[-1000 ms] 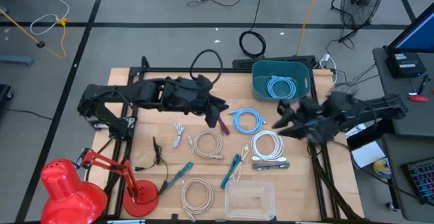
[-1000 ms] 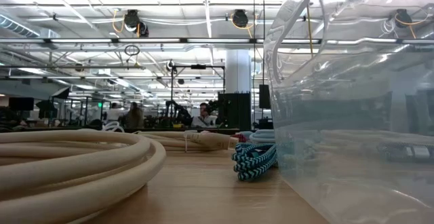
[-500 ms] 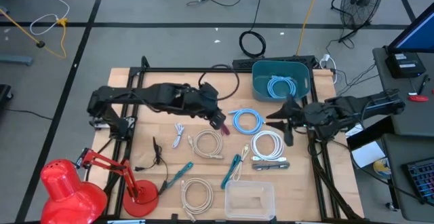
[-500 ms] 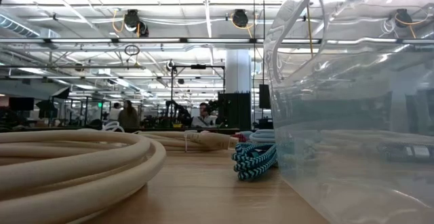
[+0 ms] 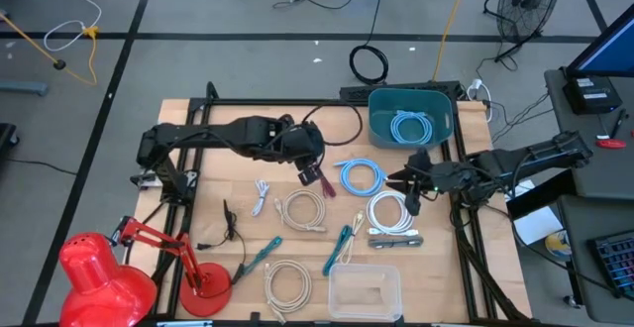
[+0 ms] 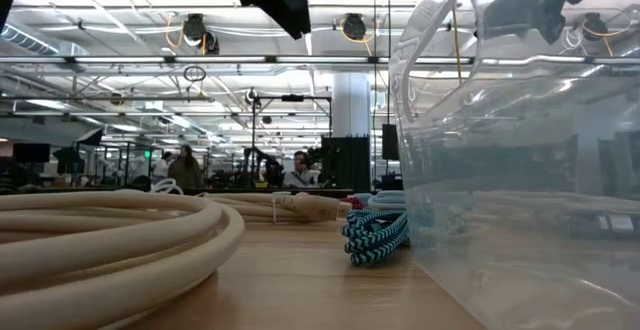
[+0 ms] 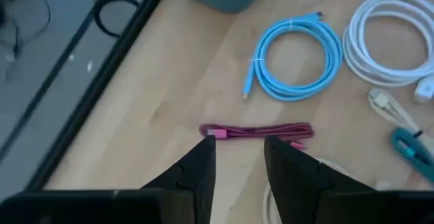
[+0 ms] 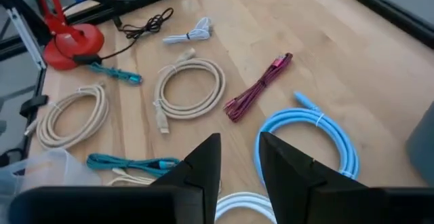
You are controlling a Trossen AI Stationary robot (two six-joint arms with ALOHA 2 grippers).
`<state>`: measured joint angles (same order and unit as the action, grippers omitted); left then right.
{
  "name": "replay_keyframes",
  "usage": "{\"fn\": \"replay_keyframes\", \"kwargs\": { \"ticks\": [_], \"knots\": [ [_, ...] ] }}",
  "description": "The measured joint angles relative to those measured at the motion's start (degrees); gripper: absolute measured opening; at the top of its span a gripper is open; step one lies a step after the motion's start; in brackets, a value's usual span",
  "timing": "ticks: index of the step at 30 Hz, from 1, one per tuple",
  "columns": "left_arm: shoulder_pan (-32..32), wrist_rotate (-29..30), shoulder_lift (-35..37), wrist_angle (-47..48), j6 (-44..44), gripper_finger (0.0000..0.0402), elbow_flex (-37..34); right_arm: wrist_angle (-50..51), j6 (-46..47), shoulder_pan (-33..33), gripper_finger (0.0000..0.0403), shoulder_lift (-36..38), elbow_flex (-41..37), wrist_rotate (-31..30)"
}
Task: Pick & Place USB Port
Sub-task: Put the pink charger cable into the transparent bin
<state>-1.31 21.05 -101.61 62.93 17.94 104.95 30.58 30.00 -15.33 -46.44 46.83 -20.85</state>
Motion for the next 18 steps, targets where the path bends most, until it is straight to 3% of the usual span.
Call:
{"fn": "replay_keyframes", "kwargs": {
  "ticks": [9,15,18],
  "knots": [
    [-2.55,-11.09,-8.04,0.46,-23.89,0.0127,-0.01,-1.97,-4.13,1.27,0.0086,6.33,0.55,-3.65],
    [-2.16,-17.51,-13.29,2.72,-22.95,0.0127,-0.01,-1.72,-3.45,1.49,0.0086,10.76,0.57,-4.64],
    [-0.36,-17.29,-14.22,2.85,-26.64,0.0127,-0.01,-0.89,-2.1,1.44,0.0086,12.16,0.59,-4.49]
  ]
}}
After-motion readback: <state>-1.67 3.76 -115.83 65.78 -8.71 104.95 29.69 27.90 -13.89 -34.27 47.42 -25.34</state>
